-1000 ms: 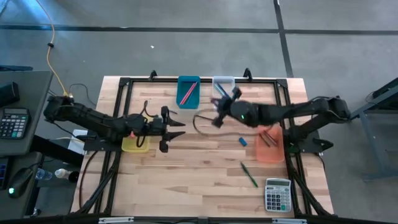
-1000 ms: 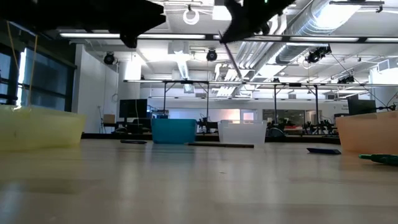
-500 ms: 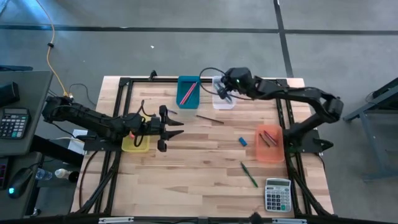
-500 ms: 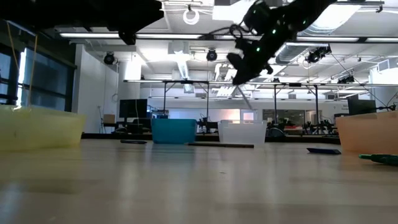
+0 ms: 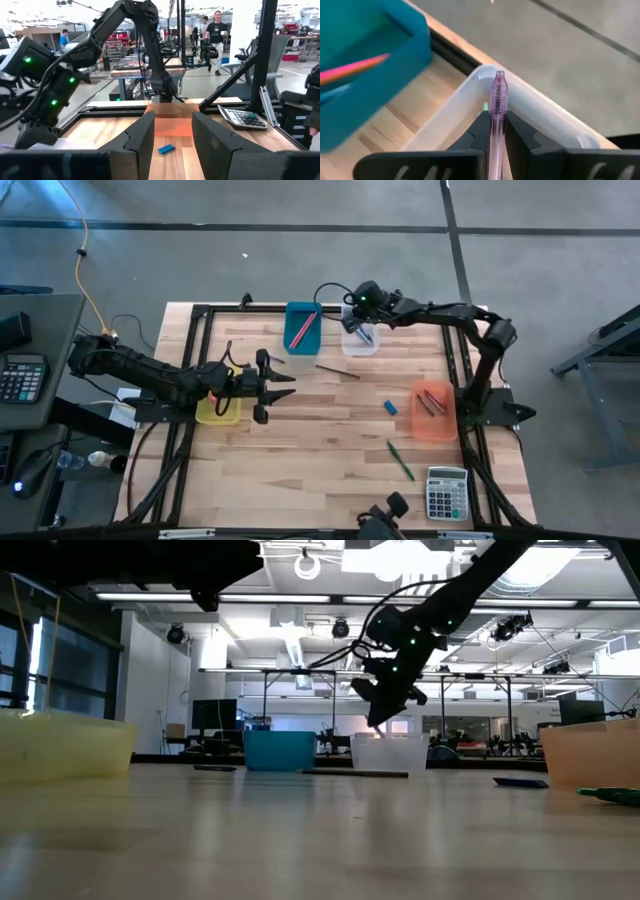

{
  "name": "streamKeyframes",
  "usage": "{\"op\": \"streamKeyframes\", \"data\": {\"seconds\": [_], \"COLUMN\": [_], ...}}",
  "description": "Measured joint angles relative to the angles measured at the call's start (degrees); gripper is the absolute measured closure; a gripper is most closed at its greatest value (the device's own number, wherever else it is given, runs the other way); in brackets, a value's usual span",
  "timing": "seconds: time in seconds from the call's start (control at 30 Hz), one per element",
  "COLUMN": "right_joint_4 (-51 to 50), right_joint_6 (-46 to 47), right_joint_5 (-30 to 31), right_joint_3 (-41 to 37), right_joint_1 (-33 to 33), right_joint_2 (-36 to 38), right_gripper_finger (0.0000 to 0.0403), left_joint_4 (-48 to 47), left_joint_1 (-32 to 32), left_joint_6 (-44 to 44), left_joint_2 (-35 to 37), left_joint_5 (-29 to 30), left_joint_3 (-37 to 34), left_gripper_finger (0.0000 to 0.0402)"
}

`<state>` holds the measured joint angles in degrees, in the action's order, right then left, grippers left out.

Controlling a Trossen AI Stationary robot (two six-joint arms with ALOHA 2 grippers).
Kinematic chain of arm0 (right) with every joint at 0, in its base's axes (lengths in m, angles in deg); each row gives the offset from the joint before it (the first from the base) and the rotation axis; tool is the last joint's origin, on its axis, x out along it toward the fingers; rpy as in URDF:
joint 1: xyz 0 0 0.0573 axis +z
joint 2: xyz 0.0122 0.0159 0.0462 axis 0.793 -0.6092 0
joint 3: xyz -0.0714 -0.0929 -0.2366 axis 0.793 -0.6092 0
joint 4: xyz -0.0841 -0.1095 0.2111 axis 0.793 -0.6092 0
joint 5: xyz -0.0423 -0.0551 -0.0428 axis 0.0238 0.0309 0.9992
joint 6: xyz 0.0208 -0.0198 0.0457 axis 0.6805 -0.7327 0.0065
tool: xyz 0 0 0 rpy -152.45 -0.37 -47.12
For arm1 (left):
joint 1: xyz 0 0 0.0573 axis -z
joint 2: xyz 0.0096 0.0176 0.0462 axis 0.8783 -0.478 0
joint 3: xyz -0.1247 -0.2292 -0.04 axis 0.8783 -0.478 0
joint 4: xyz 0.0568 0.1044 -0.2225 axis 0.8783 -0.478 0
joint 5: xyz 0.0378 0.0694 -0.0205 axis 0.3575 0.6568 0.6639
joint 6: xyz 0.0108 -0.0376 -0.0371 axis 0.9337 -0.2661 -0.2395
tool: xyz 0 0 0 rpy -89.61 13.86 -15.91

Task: Sort crayons/erasers/pens/pencils in bins
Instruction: Put the purple ballpen into the bin, then put the black pencil into the blue bin

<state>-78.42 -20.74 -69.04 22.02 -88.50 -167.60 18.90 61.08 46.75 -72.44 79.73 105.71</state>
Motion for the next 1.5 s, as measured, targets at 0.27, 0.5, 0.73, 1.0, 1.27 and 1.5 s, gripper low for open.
{"op": "streamKeyframes", "data": {"seconds": [0.27, 0.5, 0.73, 1.0, 1.27, 1.5], "right_joint_4": [-4.21, -8.81, -20.04, -3.97, 13.03, 16.22], "right_joint_6": [1.16, 1.28, -4.18, -10.56, -7.48, -9.16], "right_joint_5": [0.56, 4.36, 5.17, 2.83, -1.46, -6.08], "right_joint_3": [4.55, 7.98, 13.13, -2.5, -24.0, -33.44], "right_joint_1": [-0.11, 0.8, 3.64, 8.5, 14.37, 21.63], "right_joint_2": [-3.26, -3.26, -2.35, 10.24, 24.32, 27.97], "right_gripper_finger": [0.0345, 0.0281, 0.0296, 0.0396, 0.04, 0.0398], "left_joint_4": [-0.01, -0.04, -0.02, 0.56, 1.29, 2.08], "left_joint_1": [0.0, 0.0, 0.0, 0.0, 0.0, 0.0], "left_joint_6": [-0.23, -0.32, -0.34, -0.34, -1.14, -1.89], "left_joint_2": [-0.02, -0.02, -0.02, -0.02, -0.02, -0.02], "left_joint_5": [0.24, 0.25, 0.28, -0.38, -0.69, -0.84], "left_joint_3": [0.0, 0.0, 0.0, 0.0, 0.0, 0.02], "left_gripper_finger": [0.0283, 0.0283, 0.0283, 0.0283, 0.0283, 0.0283]}}
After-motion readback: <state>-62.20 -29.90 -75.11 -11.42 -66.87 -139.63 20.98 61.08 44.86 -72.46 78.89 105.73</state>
